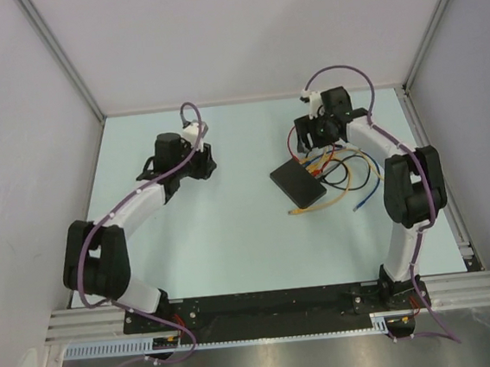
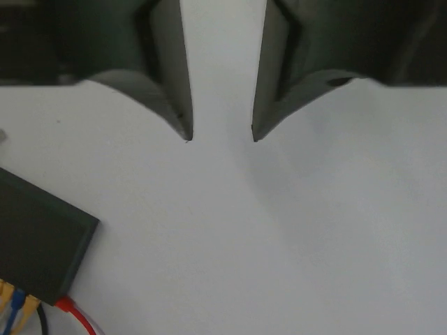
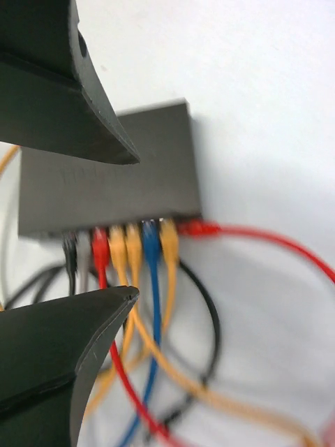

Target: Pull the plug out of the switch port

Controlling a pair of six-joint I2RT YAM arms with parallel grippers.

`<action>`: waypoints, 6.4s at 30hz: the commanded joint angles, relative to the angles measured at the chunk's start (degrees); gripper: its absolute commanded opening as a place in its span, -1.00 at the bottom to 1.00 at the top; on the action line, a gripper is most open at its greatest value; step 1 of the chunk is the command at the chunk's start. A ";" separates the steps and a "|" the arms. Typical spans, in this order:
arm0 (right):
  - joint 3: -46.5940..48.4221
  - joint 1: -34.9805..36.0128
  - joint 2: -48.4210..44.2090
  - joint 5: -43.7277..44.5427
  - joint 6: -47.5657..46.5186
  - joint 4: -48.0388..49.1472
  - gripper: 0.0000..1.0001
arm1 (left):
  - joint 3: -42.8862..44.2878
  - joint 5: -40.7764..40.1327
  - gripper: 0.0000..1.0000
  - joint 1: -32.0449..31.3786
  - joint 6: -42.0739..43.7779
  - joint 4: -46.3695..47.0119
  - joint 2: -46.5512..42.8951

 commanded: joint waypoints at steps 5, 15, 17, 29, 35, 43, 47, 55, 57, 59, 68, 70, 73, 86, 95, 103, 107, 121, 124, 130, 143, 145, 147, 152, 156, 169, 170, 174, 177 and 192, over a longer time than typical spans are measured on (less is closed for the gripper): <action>10.97 -7.68 10.76 4.80 -5.07 3.84 0.59 | 8.84 16.83 -0.95 -0.67 5.22 -8.17 12.71; 10.90 -10.06 16.58 3.84 -10.43 2.44 0.76 | 20.00 23.43 -1.00 -5.76 11.46 -16.00 23.70; 9.50 -9.71 16.32 1.91 -10.43 1.04 0.75 | 20.98 23.79 -1.00 -6.20 12.08 -16.97 24.93; -8.60 -4.27 2.96 -7.67 -3.32 -3.98 0.63 | 20.98 26.77 -1.00 -6.29 15.68 -20.48 23.45; -13.71 -1.46 -2.31 -10.31 0.73 -3.98 0.67 | 19.40 28.54 -1.00 -6.21 18.93 -25.23 22.74; -13.81 -4.08 -4.51 -7.15 1.43 -3.36 0.87 | 19.31 27.39 -1.00 -5.86 22.45 -32.44 21.78; -12.66 -5.05 -8.29 -8.20 -0.67 -4.68 0.91 | 18.70 27.57 -0.98 -4.63 23.24 -35.51 20.28; -12.05 -5.05 -12.33 -9.26 0.73 -3.19 0.91 | 23.26 33.10 -0.99 -4.54 30.09 -43.07 26.07; -11.52 -5.05 -12.60 -9.09 0.55 -2.75 0.91 | 26.68 33.28 -0.99 -4.89 33.17 -46.22 28.88; -10.56 -4.88 -12.78 -8.30 0.47 -2.31 0.90 | 29.92 33.63 -1.00 -5.15 34.58 -48.43 30.82; -8.53 -6.02 -12.51 -7.41 -1.64 -1.52 0.92 | 40.39 36.00 -0.99 -8.05 32.05 -47.76 40.93; -8.09 -6.02 -12.34 -7.50 -1.73 -1.52 0.92 | 42.15 37.32 -0.99 -8.23 29.32 -46.16 42.86; -8.09 -6.11 -12.25 -7.68 -1.82 -1.43 0.92 | 47.95 38.99 -0.99 -8.32 25.46 -44.50 46.12; -7.04 -6.20 -8.83 -18.12 -6.12 -2.30 0.84 | 52.21 35.75 -0.24 -4.27 7.42 -36.84 38.76; -0.10 -6.20 1.10 -26.83 -8.05 -7.58 0.64 | 40.68 35.39 0.39 -4.54 1.89 -32.80 29.51; 10.09 -7.25 13.13 -29.21 -13.15 -17.24 0.26 | 41.90 37.85 -0.11 -7.35 4.60 -35.07 31.62; 14.30 -7.86 16.57 -30.35 -17.02 -21.37 0.23 | 42.51 38.55 -0.49 -8.84 4.70 -35.34 34.08; 20.83 -8.13 23.78 -35.62 -27.56 -36.84 0.14 | 42.34 36.79 -0.80 -12.26 6.98 -37.10 37.94; 20.39 -8.04 24.31 -36.51 -29.24 -38.60 0.12 | 42.51 36.45 -0.81 -13.15 7.25 -37.19 38.74; 20.12 -7.95 25.28 -36.51 -28.02 -36.33 0.13 | 44.09 32.68 -0.81 -14.03 7.42 -37.89 41.90; 24.07 -6.11 29.41 -36.51 -25.55 -33.33 -0.06 | 43.83 23.18 -0.87 -14.73 7.33 -37.89 46.56; 25.30 -5.85 30.11 -36.68 -26.08 -34.38 -0.12 | 43.57 22.82 -0.89 -14.91 7.42 -37.98 46.47; 26.27 -5.67 30.99 -36.86 -26.52 -35.44 -0.16 | 43.22 22.56 -0.89 -14.91 7.60 -37.98 46.56; 27.33 -5.23 31.96 -36.86 -28.10 -37.46 -0.18 | 43.04 21.86 -0.91 -14.91 7.69 -37.89 46.30; 27.94 -5.14 32.92 -36.77 -30.73 -40.44 -0.17 | 42.95 21.94 -0.93 -15.00 7.69 -37.89 46.21; 29.26 -3.65 36.09 -36.51 -35.05 -45.90 -0.17 | 42.69 21.33 -0.94 -15.35 7.95 -37.89 45.77; 29.26 -3.73 36.18 -36.51 -34.78 -45.81 -0.19 | 42.69 21.33 -0.94 -15.43 8.04 -37.89 45.86; 30.40 -3.91 37.05 -35.54 -33.64 -45.20 -0.26 | 42.60 21.15 -0.94 -15.43 8.13 -37.89 45.60; 30.58 -4.09 37.32 -35.01 -33.29 -44.93 -0.28 | 42.51 21.06 -0.95 -15.61 8.21 -37.89 45.59; 29.53 -1.80 37.32 -32.47 -33.37 -44.58 -0.26 | 42.34 21.06 -0.95 -15.79 8.30 -37.89 45.51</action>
